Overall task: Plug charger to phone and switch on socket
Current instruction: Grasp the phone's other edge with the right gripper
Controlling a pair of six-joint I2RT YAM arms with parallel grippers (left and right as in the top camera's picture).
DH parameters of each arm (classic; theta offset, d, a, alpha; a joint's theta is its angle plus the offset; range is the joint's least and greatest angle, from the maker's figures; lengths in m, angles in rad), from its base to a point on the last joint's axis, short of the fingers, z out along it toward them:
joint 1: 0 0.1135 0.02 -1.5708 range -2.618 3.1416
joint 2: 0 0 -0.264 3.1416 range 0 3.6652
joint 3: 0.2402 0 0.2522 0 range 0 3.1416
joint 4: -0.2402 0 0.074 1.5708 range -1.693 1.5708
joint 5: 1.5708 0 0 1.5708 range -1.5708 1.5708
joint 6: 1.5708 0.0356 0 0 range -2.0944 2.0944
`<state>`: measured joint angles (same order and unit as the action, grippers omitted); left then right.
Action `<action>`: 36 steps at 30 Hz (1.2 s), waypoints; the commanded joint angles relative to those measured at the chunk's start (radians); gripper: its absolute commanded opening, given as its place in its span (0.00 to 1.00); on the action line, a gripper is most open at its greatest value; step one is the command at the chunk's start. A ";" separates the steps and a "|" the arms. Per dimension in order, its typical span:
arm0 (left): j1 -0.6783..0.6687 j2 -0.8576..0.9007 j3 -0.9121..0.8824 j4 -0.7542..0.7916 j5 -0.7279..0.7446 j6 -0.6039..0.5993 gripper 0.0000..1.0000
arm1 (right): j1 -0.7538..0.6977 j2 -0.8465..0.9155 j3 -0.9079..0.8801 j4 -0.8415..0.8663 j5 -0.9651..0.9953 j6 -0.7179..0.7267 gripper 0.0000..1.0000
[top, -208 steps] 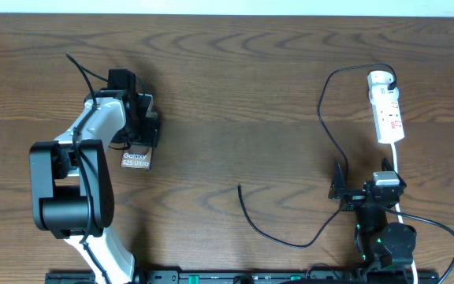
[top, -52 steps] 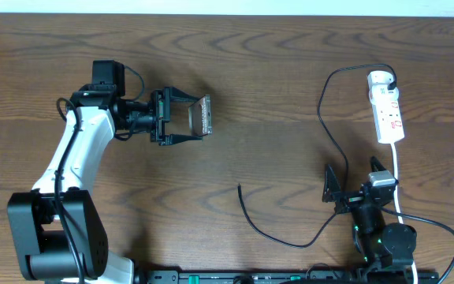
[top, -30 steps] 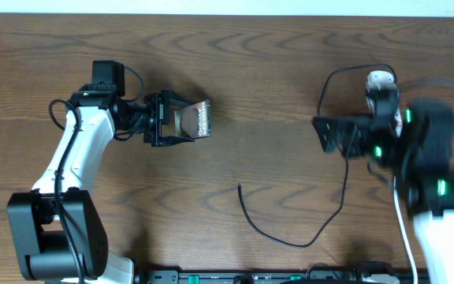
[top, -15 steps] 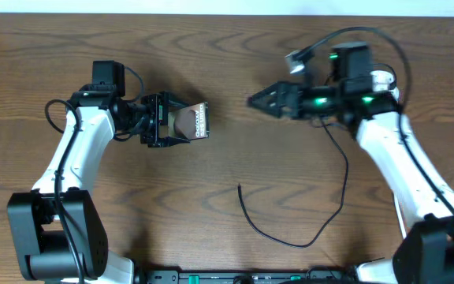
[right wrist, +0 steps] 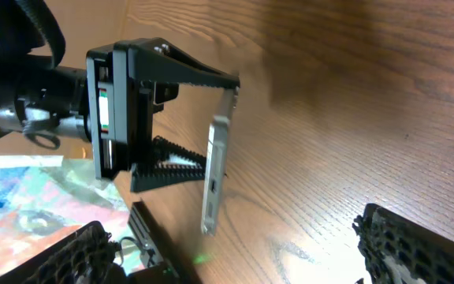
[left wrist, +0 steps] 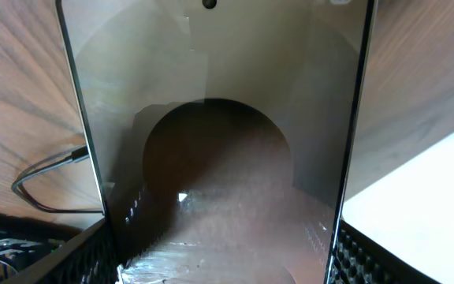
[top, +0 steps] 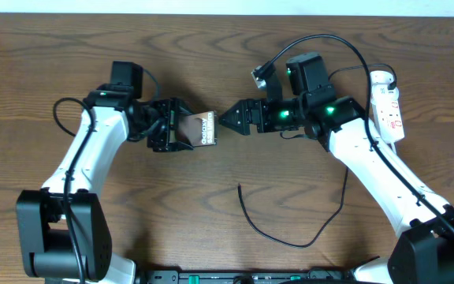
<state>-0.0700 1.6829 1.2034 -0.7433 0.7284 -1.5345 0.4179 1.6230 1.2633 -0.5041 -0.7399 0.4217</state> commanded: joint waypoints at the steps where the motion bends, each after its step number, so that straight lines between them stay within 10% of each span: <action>1: -0.025 -0.026 0.003 0.008 -0.011 -0.039 0.07 | 0.013 -0.002 0.017 -0.005 0.032 0.011 0.97; 36: -0.179 -0.026 0.003 0.181 0.092 -0.241 0.07 | 0.112 0.000 -0.015 -0.012 0.233 0.018 0.88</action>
<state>-0.2432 1.6829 1.2034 -0.5819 0.7589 -1.7393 0.5186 1.6230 1.2610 -0.5129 -0.5346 0.4217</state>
